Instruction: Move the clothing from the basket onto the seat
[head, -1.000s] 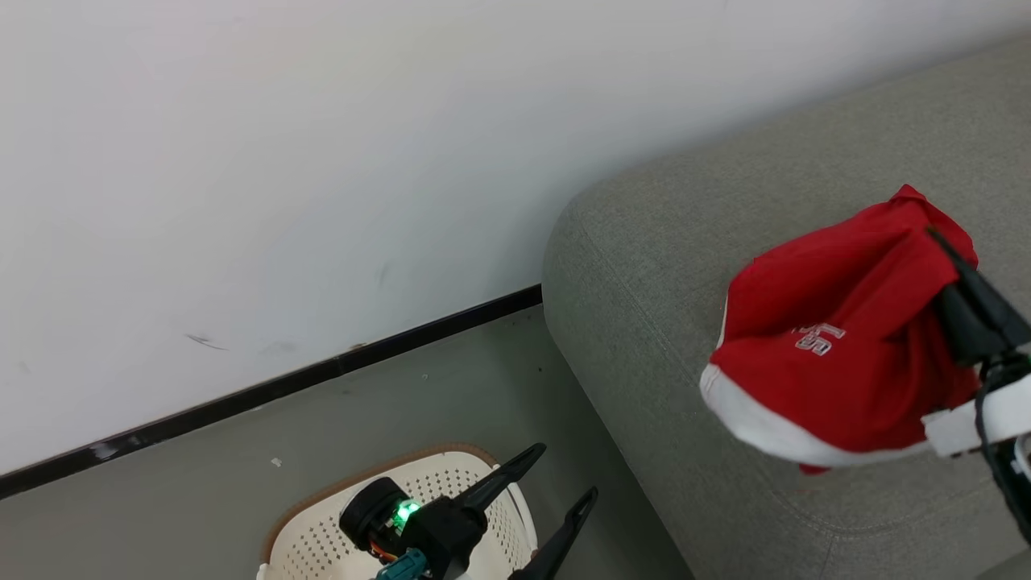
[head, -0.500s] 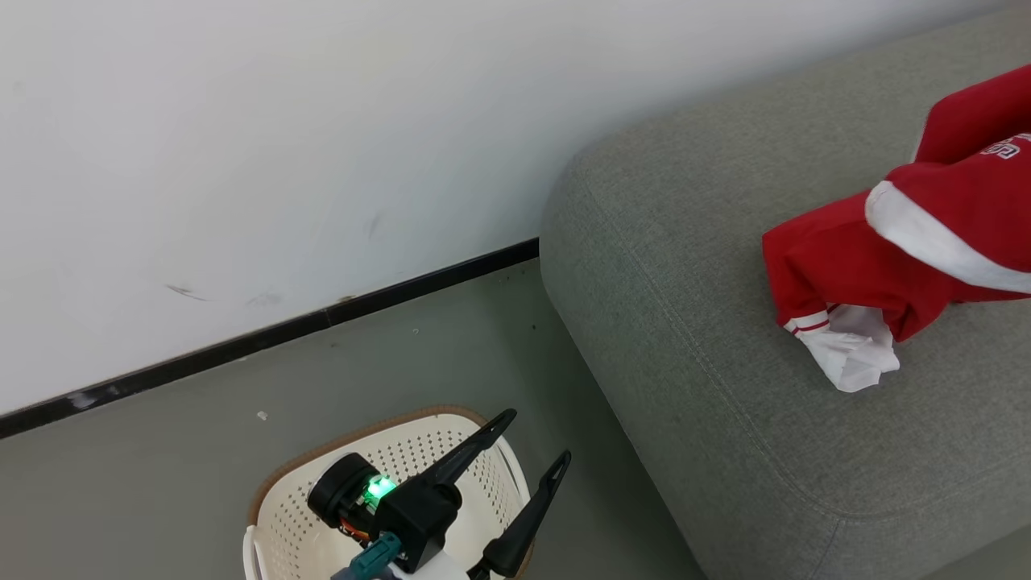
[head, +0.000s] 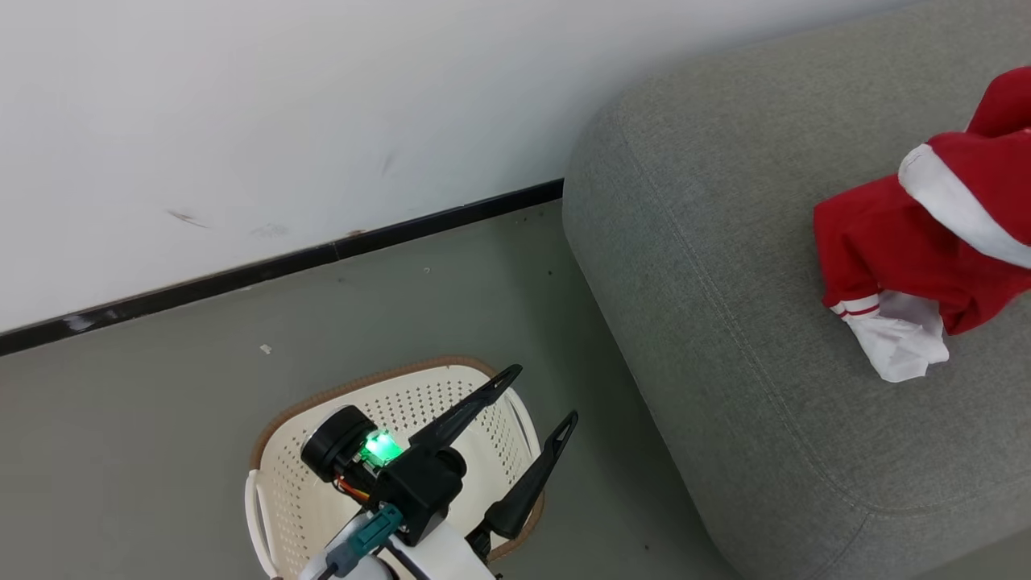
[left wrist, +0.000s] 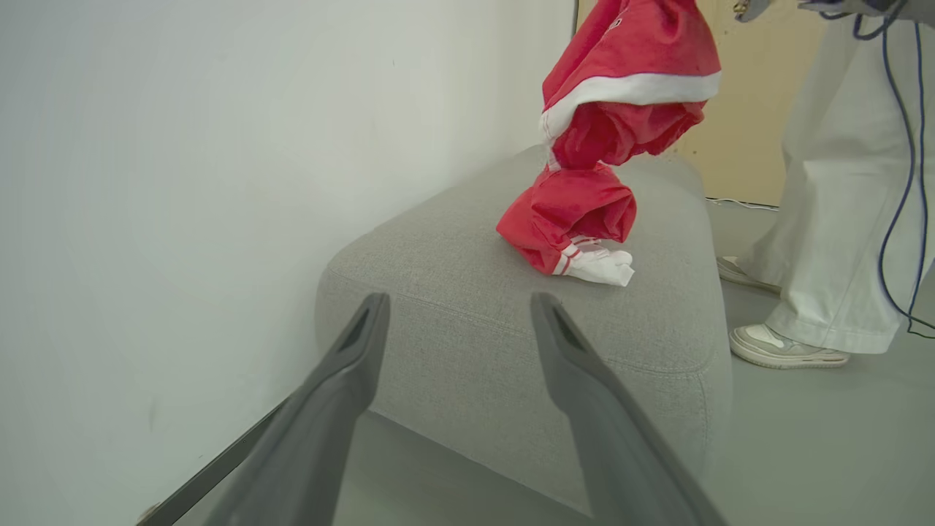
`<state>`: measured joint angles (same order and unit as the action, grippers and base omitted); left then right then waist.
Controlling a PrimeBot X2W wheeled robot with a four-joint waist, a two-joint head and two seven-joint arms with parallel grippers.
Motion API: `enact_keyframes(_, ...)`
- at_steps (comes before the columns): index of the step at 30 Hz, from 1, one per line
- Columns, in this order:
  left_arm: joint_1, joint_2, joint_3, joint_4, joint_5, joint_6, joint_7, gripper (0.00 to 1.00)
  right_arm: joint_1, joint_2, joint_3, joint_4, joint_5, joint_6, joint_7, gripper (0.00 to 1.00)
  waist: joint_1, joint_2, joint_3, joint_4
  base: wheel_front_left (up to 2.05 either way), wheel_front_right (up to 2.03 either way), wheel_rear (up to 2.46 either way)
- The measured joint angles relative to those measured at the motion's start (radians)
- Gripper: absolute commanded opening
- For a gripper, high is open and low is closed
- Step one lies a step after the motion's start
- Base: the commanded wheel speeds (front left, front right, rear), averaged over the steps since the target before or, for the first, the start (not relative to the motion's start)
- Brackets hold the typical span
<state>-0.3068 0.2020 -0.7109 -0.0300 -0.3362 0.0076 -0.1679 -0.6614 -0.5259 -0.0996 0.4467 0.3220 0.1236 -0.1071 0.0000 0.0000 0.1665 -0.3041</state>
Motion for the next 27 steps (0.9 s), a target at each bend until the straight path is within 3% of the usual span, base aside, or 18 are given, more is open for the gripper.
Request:
enact_keyframes(12,-0.047,0.006,-0.020,-0.022,0.013,-0.017,0.021,1.00,0.131,0.120,-0.045,0.219,0.004,0.000,-0.084,0.00,0.0000,0.0000,0.076,0.023,0.00,0.00,0.00)
enact_keyframes(24,-0.059,0.018,-0.018,-0.019,0.020,-0.029,0.027,1.00,0.128,0.174,0.018,0.283,-0.007,0.000,-0.123,0.00,0.0000,0.0000,0.108,0.008,0.00,0.00,0.00)
enact_keyframes(25,-0.059,0.016,-0.018,-0.019,0.018,-0.029,0.026,1.00,0.128,0.173,0.021,0.286,-0.007,0.000,-0.123,0.05,0.0001,0.0000,0.106,0.006,0.00,0.00,0.00)
enact_keyframes(27,-0.059,0.011,-0.017,-0.016,0.008,-0.029,0.026,1.00,0.128,0.173,0.036,0.292,-0.007,0.000,-0.124,0.27,0.0000,0.0000,0.104,0.003,0.00,0.00,0.00)
